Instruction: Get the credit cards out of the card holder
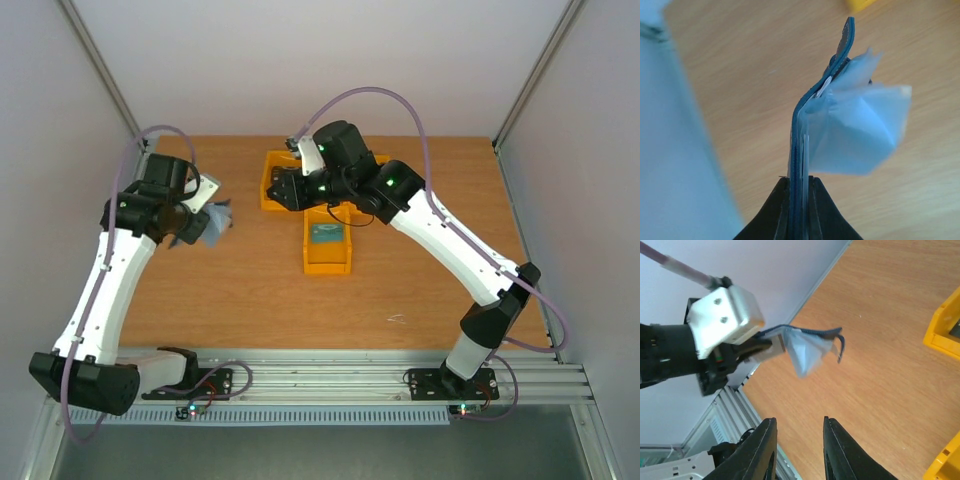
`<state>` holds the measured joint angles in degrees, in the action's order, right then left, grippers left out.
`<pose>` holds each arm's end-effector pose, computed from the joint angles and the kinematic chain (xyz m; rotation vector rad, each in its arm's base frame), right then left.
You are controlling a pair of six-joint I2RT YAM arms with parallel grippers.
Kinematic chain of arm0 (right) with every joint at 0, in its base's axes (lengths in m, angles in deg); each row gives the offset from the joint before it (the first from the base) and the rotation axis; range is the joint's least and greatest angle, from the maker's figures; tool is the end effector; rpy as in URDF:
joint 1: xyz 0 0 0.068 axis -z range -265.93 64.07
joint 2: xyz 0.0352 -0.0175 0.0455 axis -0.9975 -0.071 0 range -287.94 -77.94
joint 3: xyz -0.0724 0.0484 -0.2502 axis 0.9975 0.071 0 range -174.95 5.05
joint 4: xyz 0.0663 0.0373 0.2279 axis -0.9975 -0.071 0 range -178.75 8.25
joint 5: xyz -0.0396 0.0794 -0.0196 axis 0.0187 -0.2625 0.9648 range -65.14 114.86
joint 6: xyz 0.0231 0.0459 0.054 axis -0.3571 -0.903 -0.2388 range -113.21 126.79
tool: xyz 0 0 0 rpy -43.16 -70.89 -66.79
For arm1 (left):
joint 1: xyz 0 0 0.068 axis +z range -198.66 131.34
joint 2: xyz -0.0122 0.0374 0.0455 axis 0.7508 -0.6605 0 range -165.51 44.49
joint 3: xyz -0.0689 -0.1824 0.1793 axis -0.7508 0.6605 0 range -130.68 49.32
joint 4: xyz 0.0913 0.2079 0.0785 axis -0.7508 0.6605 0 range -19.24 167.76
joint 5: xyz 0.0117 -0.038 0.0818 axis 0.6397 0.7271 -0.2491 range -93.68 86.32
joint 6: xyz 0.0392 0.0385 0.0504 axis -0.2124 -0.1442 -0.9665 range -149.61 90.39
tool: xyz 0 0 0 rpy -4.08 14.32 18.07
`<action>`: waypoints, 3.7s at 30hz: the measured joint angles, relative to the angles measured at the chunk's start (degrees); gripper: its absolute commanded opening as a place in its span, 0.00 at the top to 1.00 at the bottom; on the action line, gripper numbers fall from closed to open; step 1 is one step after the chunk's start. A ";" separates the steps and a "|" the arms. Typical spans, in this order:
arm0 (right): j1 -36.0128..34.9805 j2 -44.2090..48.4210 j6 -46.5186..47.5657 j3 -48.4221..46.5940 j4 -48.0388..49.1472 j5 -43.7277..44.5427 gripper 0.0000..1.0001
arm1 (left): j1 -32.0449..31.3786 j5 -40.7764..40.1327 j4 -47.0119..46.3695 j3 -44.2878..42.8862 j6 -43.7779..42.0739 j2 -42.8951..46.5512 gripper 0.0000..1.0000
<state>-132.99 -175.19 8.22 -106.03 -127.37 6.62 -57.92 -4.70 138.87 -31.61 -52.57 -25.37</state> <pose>0.2357 0.2820 0.4085 -1.0794 1.9197 0.7980 0.2103 -0.0331 0.3406 0.7067 2.4714 0.1133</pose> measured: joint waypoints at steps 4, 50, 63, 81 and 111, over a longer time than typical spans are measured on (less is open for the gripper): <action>0.00 0.02 0.20 0.33 0.55 -2.34 0.74 | -1.79 -21.40 -4.55 4.74 -10.27 -0.26 1.00; -0.44 8.63 12.70 12.17 6.56 -19.26 0.82 | 3.93 63.67 19.50 -19.85 -5.75 -4.98 1.00; -1.31 7.63 15.50 10.10 5.46 -25.16 0.87 | 4.15 66.31 21.64 -20.22 -6.99 -4.92 1.00; -1.18 6.88 16.00 9.90 5.25 -27.69 0.82 | 4.11 65.07 19.87 -18.40 -1.29 -3.28 1.00; -1.36 4.52 18.29 10.82 4.09 -30.49 0.59 | 3.10 59.34 14.36 -11.74 5.68 -1.31 1.00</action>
<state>-134.35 -170.67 26.52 -95.22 -123.29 -23.87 -54.81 54.64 153.23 -43.35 -46.89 -26.68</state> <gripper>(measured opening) 0.388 0.078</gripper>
